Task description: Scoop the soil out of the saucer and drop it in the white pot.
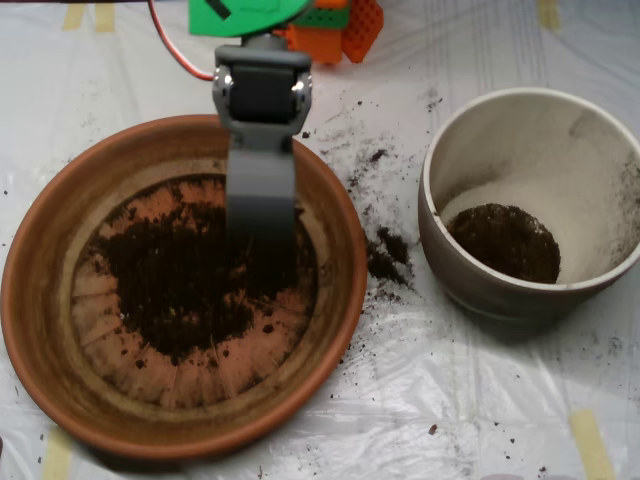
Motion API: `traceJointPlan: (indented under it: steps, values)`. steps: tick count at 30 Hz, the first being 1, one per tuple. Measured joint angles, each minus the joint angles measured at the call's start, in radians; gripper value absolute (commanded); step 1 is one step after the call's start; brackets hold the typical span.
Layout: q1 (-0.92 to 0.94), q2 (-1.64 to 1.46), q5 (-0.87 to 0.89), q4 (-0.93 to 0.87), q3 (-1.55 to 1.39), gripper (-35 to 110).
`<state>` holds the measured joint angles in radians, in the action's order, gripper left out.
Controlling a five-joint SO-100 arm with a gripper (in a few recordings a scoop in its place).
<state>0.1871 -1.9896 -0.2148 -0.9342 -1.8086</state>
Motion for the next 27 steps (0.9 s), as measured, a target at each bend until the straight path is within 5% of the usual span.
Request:
traceJointPlan:
  steps: [20,27]
  values:
    - [-0.52,0.121,-0.006,-0.299,0.393,0]
    - [-0.626,0.262,-0.012,-0.385,0.479,34]
